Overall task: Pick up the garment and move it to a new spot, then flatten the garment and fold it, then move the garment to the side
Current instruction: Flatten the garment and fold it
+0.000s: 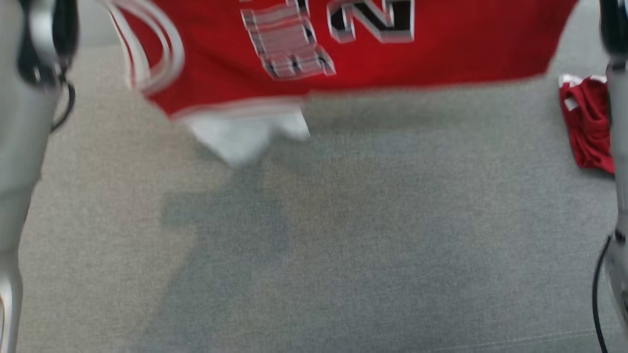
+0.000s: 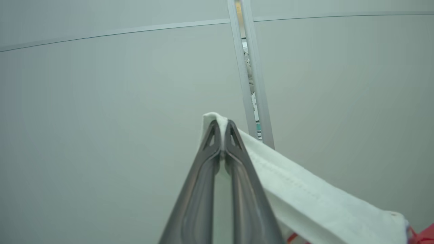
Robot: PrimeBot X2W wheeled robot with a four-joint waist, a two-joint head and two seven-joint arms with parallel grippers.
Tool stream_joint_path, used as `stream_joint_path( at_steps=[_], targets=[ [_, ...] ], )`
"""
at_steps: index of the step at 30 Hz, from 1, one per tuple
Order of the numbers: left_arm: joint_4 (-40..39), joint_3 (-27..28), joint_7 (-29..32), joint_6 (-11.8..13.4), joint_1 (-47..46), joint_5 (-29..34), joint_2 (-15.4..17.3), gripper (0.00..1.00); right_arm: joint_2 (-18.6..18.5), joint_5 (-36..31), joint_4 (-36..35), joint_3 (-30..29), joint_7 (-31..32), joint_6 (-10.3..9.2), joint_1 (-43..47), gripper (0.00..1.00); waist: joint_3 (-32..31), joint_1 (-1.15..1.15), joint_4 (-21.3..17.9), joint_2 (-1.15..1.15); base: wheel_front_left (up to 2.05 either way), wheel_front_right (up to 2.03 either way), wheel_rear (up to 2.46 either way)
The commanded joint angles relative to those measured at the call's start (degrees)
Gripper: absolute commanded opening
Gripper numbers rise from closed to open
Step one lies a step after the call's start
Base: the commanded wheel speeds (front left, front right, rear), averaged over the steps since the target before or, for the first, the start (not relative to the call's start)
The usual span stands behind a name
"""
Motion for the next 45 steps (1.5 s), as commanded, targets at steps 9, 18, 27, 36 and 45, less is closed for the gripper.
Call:
stream_joint_path(
  at_steps=[9, 18, 27, 36, 45],
  targets=[
    [18.3, 1.8, -11.2, -3.8, -10.9, 0.5, -7.5, 0.0, 4.5, -11.6, 23.6, -2.6, -9.9, -0.09, -15.1, 0.0, 17.3, 0.0, 3.1, 0.0, 0.0, 0.0, 0.0],
    [20.9, 6.9, -11.7, -5.2, -3.0, 0.9, -11.3, 0.0, 6.9, -12.4, 24.0, -4.2, -10.3, -0.1, -8.5, 0.0, 24.6, 0.0, 3.6, 0.0, 0.0, 0.0, 0.0],
    [15.5, 13.5, -11.8, -7.4, 9.7, 3.8, -14.0, 0.0, 8.5, -7.5, 19.3, -6.8, -10.3, -0.09, 2.2, 0.0, 21.7, 0.0, 2.6, 0.0, 0.0, 0.0, 0.0],
    [7.9, 17.8, -11.8, -9.8, 27.4, 5.4, -16.3, 0.0, 9.5, -3.3, 14.8, -8.8, -10.3, -0.09, 14.6, 0.0, 14.9, 0.0, 3.0, 0.0, 0.0, 0.0, 0.0],
    [-1.8, 21.0, -11.7, -10.5, 46.9, 6.9, -18.9, 0.0, 10.6, 1.3, 9.2, -7.4, -10.3, -0.1, 29.1, 0.0, 6.5, 0.0, 2.8, 0.0, 0.0, 0.0, 0.0]
  ],
)
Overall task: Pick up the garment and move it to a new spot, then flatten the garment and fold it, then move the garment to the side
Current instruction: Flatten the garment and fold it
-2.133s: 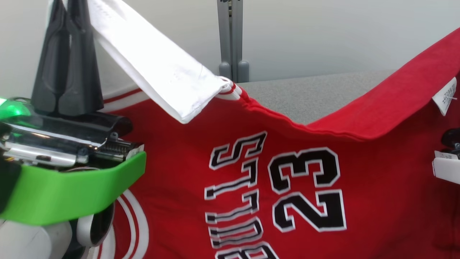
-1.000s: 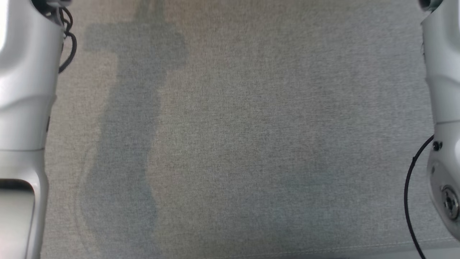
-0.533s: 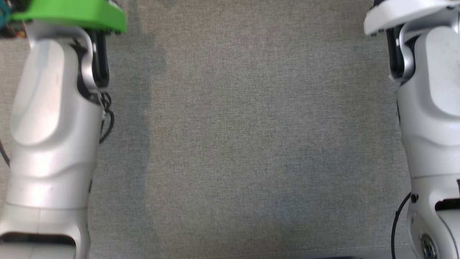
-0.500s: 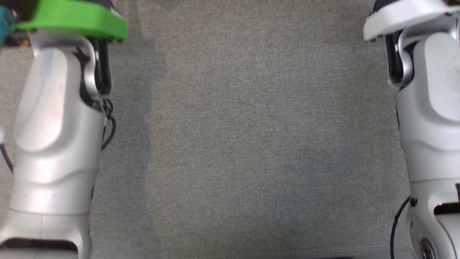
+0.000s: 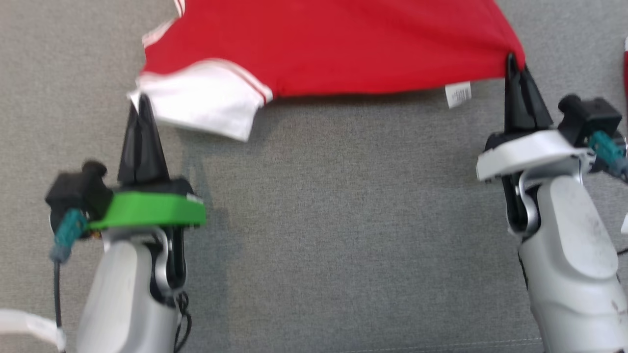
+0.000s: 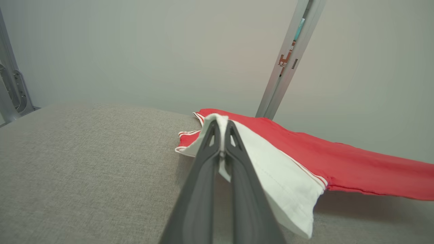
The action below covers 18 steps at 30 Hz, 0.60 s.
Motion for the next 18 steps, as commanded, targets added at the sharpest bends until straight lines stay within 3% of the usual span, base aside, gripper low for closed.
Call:
stream_joint_path(
  at_steps=[1, 18],
  targets=[
    [-1.4, 0.3, 0.0, -0.3, 3.4, 1.0, -0.2, 0.0, 0.2, 0.9, -1.2, -0.1, -0.2, -0.09, 3.0, 0.0, -5.1, 0.0, 0.0, 0.0, 0.0, 0.0, 0.0],
    [-12.7, -2.5, 0.9, 2.3, 29.4, 0.7, -0.6, 0.0, 1.5, 6.4, -13.3, -1.9, -0.2, -0.09, 30.7, 0.0, -19.3, 0.0, 1.8, 0.0, 0.0, 0.0, 0.0]
  ],
)
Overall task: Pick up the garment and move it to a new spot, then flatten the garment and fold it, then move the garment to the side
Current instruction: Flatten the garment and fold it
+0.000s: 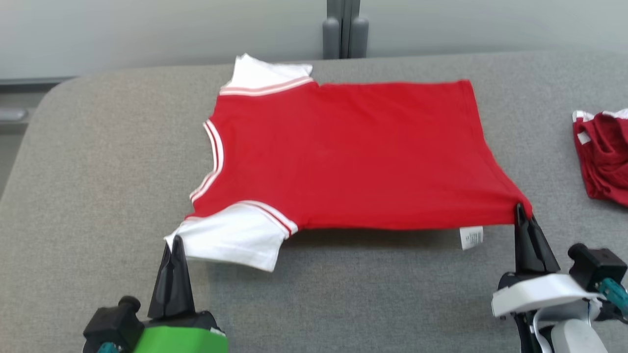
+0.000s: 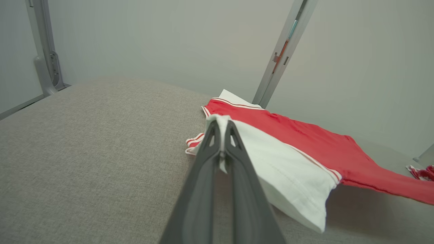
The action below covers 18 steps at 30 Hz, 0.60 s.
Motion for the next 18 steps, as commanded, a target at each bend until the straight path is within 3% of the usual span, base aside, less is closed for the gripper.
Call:
stream_joint_path(
  at_steps=[1, 10, 18],
  targets=[
    [-1.6, -0.2, 0.5, 0.5, 2.0, 1.0, 0.7, 0.0, -0.1, 0.5, -1.0, 0.1, -0.1, -0.09, 1.8, 0.0, -3.6, 0.01, 0.7, 0.0, 0.0, 0.0, 0.0],
    [-9.2, -1.7, 5.3, 2.5, 9.1, 0.8, 1.8, 0.0, -0.1, 0.4, -7.5, -0.9, 4.0, -0.09, 9.1, 0.0, -5.9, 0.01, 0.7, 0.0, 0.0, 0.0, 0.0],
    [-5.7, -3.6, 6.8, 1.5, 10.7, -2.8, 0.8, 0.0, -0.1, 0.7, -3.3, -0.7, 5.2, -0.09, 10.2, 0.0, -5.2, 0.01, 0.9, 0.0, 0.0, 0.0, 0.0]
  ],
)
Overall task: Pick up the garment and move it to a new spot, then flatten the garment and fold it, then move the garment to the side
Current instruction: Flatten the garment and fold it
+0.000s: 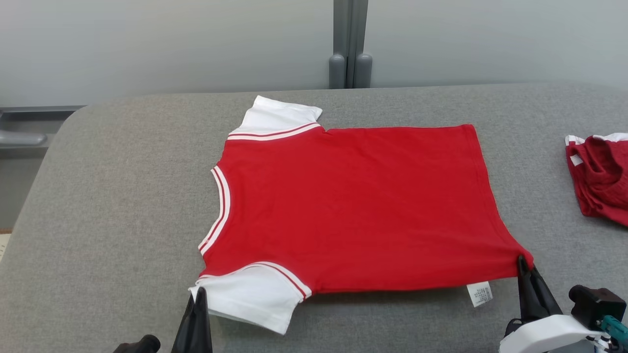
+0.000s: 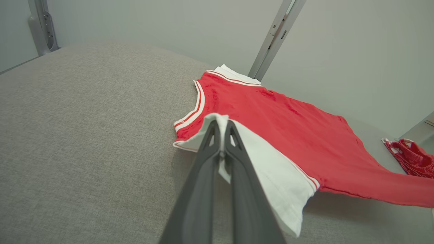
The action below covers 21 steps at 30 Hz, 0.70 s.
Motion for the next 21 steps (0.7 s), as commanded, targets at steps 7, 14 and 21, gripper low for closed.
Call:
stream_joint_path(
  at_steps=[7, 14, 21],
  targets=[
    [5.0, 0.0, -1.2, -0.7, -2.4, -1.4, -0.3, 0.0, -0.1, 1.5, 7.5, 0.7, -1.2, -0.09, -2.6, 0.0, 1.5, 0.01, -0.1, 0.0, 0.0, 0.0, 0.0],
    [8.9, -0.2, -1.4, -1.3, -6.8, -0.8, 0.2, 0.0, -0.1, 3.2, 12.4, 1.6, -2.7, -0.09, -5.9, 0.0, 2.4, 0.01, -0.5, 0.0, 0.0, 0.0, 0.0],
    [15.9, -1.6, -2.1, -3.1, -16.7, 1.0, 0.8, 0.0, -0.1, 5.2, 15.4, 0.9, -3.9, -0.09, -9.6, 0.0, 4.3, 0.01, -0.4, 0.0, 0.0, 0.0, 0.0]
  ],
)
